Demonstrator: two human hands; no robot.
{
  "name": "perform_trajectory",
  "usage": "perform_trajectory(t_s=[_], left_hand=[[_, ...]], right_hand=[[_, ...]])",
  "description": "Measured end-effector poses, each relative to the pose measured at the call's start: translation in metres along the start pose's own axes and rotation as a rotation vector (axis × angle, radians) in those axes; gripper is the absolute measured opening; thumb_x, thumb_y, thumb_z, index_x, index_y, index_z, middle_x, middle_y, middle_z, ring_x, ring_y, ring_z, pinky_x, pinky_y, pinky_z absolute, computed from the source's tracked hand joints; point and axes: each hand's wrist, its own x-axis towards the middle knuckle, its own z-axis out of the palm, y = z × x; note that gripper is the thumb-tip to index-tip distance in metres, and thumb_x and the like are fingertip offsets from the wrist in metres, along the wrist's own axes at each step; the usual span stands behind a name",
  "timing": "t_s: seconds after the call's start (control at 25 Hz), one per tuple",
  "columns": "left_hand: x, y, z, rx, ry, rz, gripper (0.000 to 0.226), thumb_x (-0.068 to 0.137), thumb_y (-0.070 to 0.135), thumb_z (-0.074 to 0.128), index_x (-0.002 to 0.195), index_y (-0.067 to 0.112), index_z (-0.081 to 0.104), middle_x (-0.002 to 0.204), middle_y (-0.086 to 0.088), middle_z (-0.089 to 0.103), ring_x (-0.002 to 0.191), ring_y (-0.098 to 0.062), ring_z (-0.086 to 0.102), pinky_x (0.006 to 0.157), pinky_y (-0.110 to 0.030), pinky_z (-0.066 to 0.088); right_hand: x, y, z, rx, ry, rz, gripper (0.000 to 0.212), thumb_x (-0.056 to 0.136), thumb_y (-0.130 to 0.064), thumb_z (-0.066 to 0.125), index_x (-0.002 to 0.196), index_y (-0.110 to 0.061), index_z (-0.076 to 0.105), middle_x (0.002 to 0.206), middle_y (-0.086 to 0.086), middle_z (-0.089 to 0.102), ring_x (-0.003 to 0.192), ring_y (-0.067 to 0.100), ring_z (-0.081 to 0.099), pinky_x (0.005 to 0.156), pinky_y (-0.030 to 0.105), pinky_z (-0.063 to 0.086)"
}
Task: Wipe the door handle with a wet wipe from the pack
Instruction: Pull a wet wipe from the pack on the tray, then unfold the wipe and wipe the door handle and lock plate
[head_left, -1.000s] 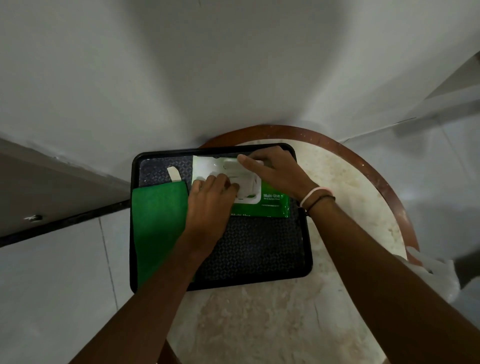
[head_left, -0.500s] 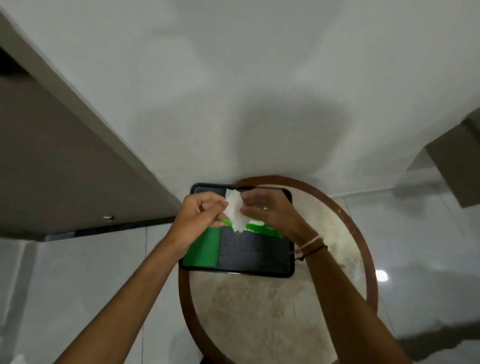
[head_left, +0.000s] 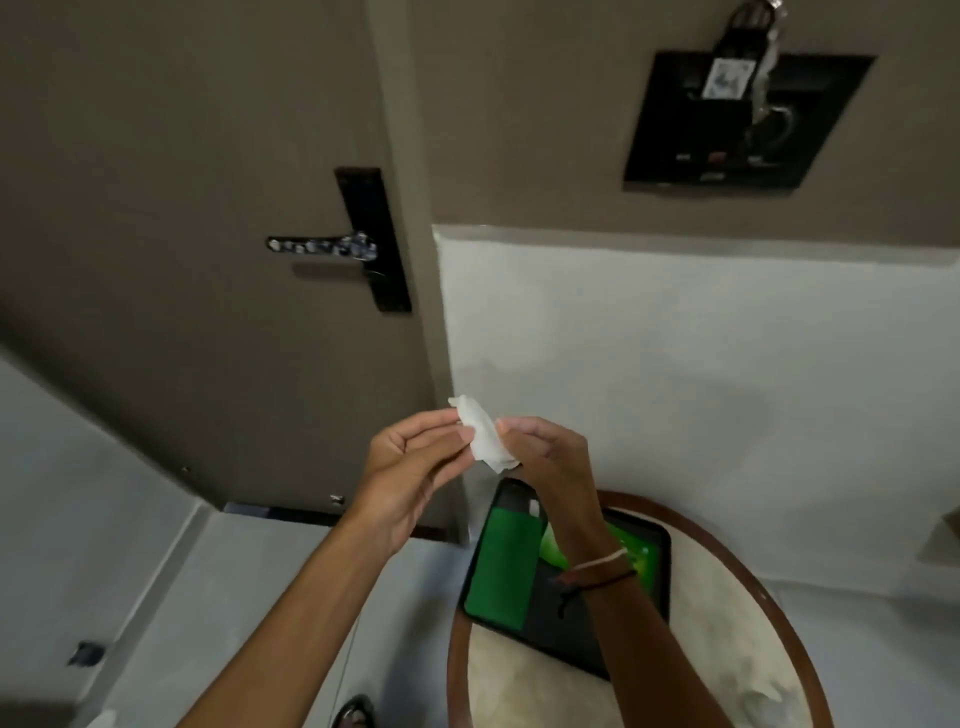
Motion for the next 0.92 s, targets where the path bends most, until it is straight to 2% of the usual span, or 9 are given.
perform_trajectory(t_s=[0.08, 0.16, 0.2, 0.32, 0.44, 0.52, 0.68, 0.8, 0.92], left_hand=[[0.009, 0.021, -0.018, 0.004, -0.016, 0.049, 0.019, 0.088, -0.008, 0.075, 0.103, 0.002, 0.078, 0.094, -0.016, 0.083, 0.084, -0.021, 0.082, 0.068, -0.022, 0.065], [0.021, 0.046, -0.047, 0.046, -0.076, 0.085, 0.018, 0.090, -0.006, 0.075, 0.106, 0.001, 0.077, 0.100, -0.018, 0.083, 0.089, -0.023, 0.081, 0.069, -0.022, 0.066], [0.031, 0.059, -0.065, 0.072, -0.112, 0.088, 0.017, 0.091, -0.004, 0.074, 0.107, 0.002, 0.078, 0.102, -0.017, 0.082, 0.091, -0.024, 0.081, 0.070, -0.023, 0.066], [0.062, 0.099, -0.121, 0.126, -0.131, 0.053, 0.016, 0.092, -0.003, 0.074, 0.104, 0.007, 0.079, 0.103, -0.012, 0.082, 0.094, -0.024, 0.081, 0.071, -0.026, 0.067], [0.079, 0.128, -0.158, 0.089, -0.144, -0.038, 0.016, 0.093, -0.006, 0.072, 0.105, 0.003, 0.076, 0.107, -0.014, 0.082, 0.095, -0.026, 0.081, 0.072, -0.027, 0.067], [0.085, 0.142, -0.175, 0.084, -0.195, -0.078, 0.017, 0.095, -0.008, 0.067, 0.106, 0.002, 0.074, 0.107, -0.017, 0.081, 0.091, -0.023, 0.081, 0.070, -0.026, 0.067], [0.101, 0.165, -0.186, 0.046, -0.252, -0.117, 0.016, 0.104, 0.000, 0.057, 0.113, 0.004, 0.070, 0.098, -0.010, 0.084, 0.090, -0.021, 0.082, 0.070, -0.026, 0.067], [0.108, 0.177, -0.186, 0.009, -0.306, -0.116, 0.019, 0.106, 0.017, 0.060, 0.119, 0.007, 0.072, 0.110, -0.012, 0.082, 0.103, -0.026, 0.080, 0.083, -0.033, 0.068], [0.112, 0.181, -0.182, 0.072, -0.282, -0.013, 0.017, 0.103, 0.005, 0.064, 0.117, 0.004, 0.073, 0.108, -0.015, 0.082, 0.099, -0.026, 0.080, 0.077, -0.031, 0.068]], right_hand=[[0.006, -0.010, 0.031, -0.076, -0.085, 0.025, 0.028, 0.098, -0.021, 0.066, 0.090, 0.002, 0.078, 0.090, 0.025, 0.075, 0.085, 0.027, 0.069, 0.077, 0.044, 0.064], [0.016, -0.012, 0.069, -0.174, -0.115, -0.010, 0.034, 0.099, -0.024, 0.063, 0.095, 0.007, 0.077, 0.099, 0.031, 0.074, 0.089, 0.031, 0.070, 0.085, 0.050, 0.062], [0.021, -0.011, 0.087, -0.168, -0.095, -0.011, 0.034, 0.100, -0.024, 0.062, 0.100, 0.007, 0.076, 0.101, 0.028, 0.074, 0.093, 0.034, 0.071, 0.085, 0.048, 0.062], [0.035, -0.012, 0.138, 0.224, -0.050, 0.118, 0.034, 0.104, -0.028, 0.057, 0.121, -0.002, 0.072, 0.113, 0.012, 0.080, 0.105, 0.026, 0.077, 0.080, 0.031, 0.064], [0.047, -0.019, 0.182, 0.660, -0.025, 0.305, 0.037, 0.102, -0.024, 0.058, 0.131, -0.002, 0.065, 0.120, 0.016, 0.078, 0.108, 0.026, 0.077, 0.080, 0.037, 0.065], [0.051, -0.021, 0.211, 0.712, 0.003, 0.328, 0.036, 0.100, -0.023, 0.060, 0.129, -0.003, 0.065, 0.121, 0.018, 0.077, 0.109, 0.030, 0.076, 0.080, 0.040, 0.065], [0.054, -0.031, 0.238, 0.380, 0.056, 0.097, 0.029, 0.098, -0.023, 0.066, 0.120, -0.008, 0.075, 0.116, 0.015, 0.079, 0.109, 0.028, 0.076, 0.081, 0.033, 0.065], [0.053, -0.043, 0.244, 0.092, 0.116, -0.106, 0.026, 0.089, -0.028, 0.076, 0.110, -0.013, 0.079, 0.106, 0.008, 0.082, 0.103, 0.024, 0.078, 0.075, 0.030, 0.065], [0.051, -0.057, 0.248, 0.020, 0.160, -0.104, 0.034, 0.084, -0.050, 0.078, 0.100, -0.019, 0.082, 0.098, -0.001, 0.083, 0.096, 0.014, 0.078, 0.071, 0.025, 0.064]])
